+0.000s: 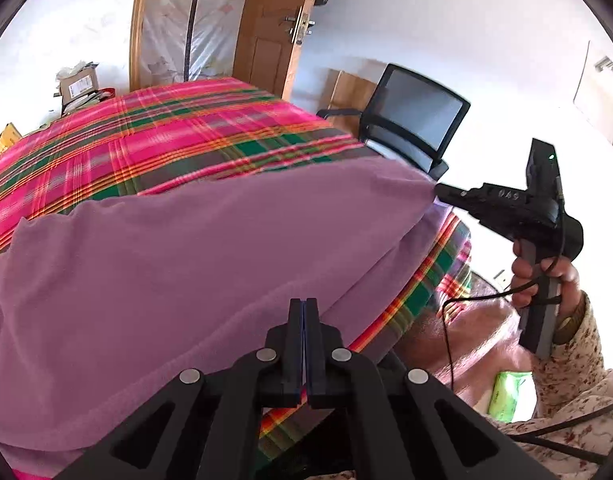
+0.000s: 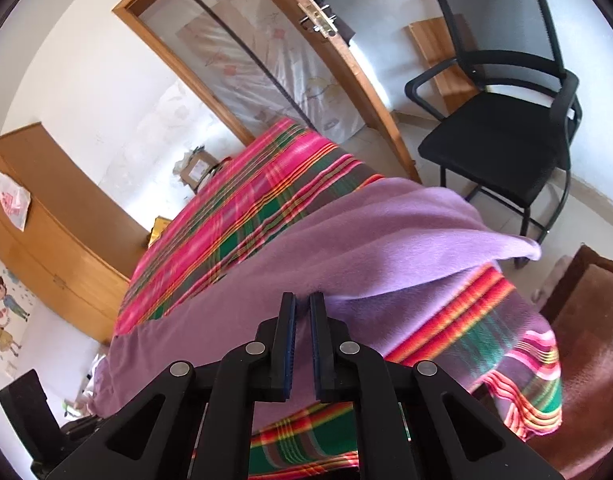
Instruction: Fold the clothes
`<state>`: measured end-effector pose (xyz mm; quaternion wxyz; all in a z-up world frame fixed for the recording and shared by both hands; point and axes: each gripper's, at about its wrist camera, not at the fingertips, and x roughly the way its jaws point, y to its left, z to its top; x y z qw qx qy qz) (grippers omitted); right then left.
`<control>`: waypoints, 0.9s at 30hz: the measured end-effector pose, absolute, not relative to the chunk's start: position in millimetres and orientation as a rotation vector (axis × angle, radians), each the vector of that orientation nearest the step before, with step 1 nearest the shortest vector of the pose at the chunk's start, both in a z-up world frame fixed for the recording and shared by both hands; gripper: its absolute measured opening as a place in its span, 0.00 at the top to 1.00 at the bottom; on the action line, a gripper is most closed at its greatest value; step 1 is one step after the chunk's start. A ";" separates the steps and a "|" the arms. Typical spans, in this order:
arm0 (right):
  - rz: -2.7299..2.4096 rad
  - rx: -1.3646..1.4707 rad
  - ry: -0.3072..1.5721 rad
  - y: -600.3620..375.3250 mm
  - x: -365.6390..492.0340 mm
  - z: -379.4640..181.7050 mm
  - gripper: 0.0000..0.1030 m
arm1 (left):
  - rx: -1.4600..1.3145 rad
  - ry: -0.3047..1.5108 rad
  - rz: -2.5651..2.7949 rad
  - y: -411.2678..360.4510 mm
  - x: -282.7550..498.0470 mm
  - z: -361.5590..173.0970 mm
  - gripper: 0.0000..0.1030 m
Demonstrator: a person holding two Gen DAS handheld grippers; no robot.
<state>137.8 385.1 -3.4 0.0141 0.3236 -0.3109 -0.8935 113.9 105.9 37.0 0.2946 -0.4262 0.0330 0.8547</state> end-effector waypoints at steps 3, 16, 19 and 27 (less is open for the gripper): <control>-2.788 1.040 -0.931 384.1 141.0 -7.2 0.89 | -1.160 0.137 2.298 106.1 113.9 32.3 0.96; -2.755 0.909 0.335 270.1 160.3 3.4 0.66 | -1.203 0.167 2.306 98.0 116.2 21.5 0.90; -2.632 0.893 0.547 246.9 168.8 -7.8 0.66 | -1.191 0.211 2.287 107.1 119.8 19.5 0.90; -2.552 0.883 0.743 222.7 158.7 -26.9 0.62 | -1.204 0.253 2.261 123.4 115.3 12.5 0.82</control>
